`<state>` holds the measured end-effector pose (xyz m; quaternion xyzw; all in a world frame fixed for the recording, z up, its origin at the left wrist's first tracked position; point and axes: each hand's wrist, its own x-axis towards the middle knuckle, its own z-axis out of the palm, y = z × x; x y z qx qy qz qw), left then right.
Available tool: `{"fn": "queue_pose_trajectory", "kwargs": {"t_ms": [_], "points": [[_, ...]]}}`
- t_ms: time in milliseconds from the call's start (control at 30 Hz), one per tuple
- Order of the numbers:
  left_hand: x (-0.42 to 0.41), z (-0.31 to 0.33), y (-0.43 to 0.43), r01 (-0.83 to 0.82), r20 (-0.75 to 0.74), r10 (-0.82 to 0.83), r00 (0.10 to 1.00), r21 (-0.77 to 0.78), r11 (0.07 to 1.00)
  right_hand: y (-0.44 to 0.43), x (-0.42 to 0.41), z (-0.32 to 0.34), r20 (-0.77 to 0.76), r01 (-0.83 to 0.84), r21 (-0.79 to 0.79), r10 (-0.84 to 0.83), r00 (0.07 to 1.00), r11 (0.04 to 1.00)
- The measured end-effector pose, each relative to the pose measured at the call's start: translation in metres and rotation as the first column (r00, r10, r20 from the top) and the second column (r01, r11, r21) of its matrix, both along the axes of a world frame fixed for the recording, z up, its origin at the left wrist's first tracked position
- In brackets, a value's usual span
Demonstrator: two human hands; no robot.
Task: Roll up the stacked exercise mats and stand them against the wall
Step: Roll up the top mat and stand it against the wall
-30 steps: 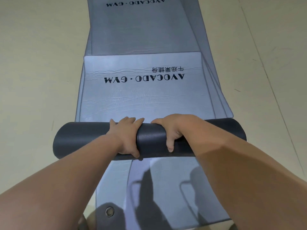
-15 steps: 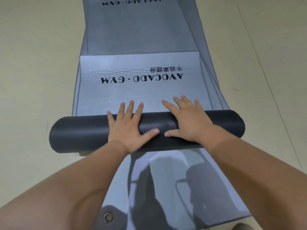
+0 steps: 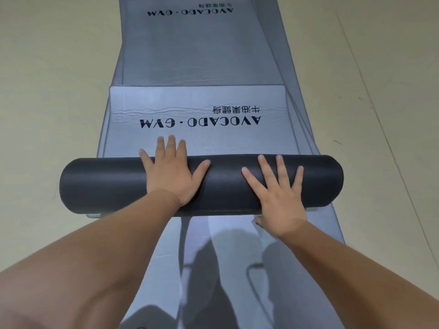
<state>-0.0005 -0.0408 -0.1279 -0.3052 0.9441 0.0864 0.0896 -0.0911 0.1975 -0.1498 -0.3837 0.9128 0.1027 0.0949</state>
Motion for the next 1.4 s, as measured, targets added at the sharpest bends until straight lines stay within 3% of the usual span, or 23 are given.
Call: {"fn": "queue_pose_trajectory", "kwargs": {"t_ms": [133, 300, 433, 567, 700, 967, 1167, 1300, 1400], "points": [[0.019, -0.012, 0.031, 0.054, -0.088, -0.06, 0.994, -0.068, 0.996, -0.023, -0.046, 0.015, 0.118, -0.057, 0.015, 0.055, 0.992, 0.998], [0.003, -0.017, 0.019, 0.09, 0.085, -0.089, 0.992, -0.014, 0.996, -0.043, -0.083, 0.023, 0.231, -0.111, 0.006, 0.107, 0.967, 0.994], [-0.029, -0.011, -0.002, 0.097, 0.159, -0.096, 0.983, -0.001, 0.995, -0.055, -0.088, 0.024, 0.184, -0.18, 0.055, 0.167, 0.969, 0.982], [-0.035, -0.013, -0.005, 0.102, 0.177, -0.097, 0.979, -0.018, 0.995, -0.079, -0.088, 0.023, 0.225, -0.157, 0.144, 0.122, 0.967, 0.977], [-0.034, -0.01, -0.007, 0.129, 0.193, -0.124, 0.973, -0.016, 0.992, -0.087, -0.097, 0.026, 0.24, -0.201, 0.139, 0.164, 0.957, 0.97], [0.008, -0.01, 0.01, 0.26, 0.12, -0.247, 0.962, -0.108, 0.96, -0.082, -0.077, 0.039, 0.387, -0.103, 0.102, 0.056, 0.92, 0.989], [0.051, -0.004, 0.013, 0.377, 0.047, -0.374, 0.926, -0.106, 0.92, -0.038, -0.054, 0.046, 0.582, -0.071, 0.111, -0.007, 0.813, 0.991], [0.062, -0.005, 0.042, 0.256, 0.118, -0.253, 0.96, -0.008, 0.967, -0.02, -0.055, 0.044, 0.649, -0.089, 0.165, -0.041, 0.76, 0.982], [0.055, -0.004, 0.04, 0.256, 0.155, -0.251, 0.955, -0.009, 0.967, -0.017, -0.045, 0.043, 0.62, -0.081, 0.074, 0.018, 0.784, 0.994]]}}
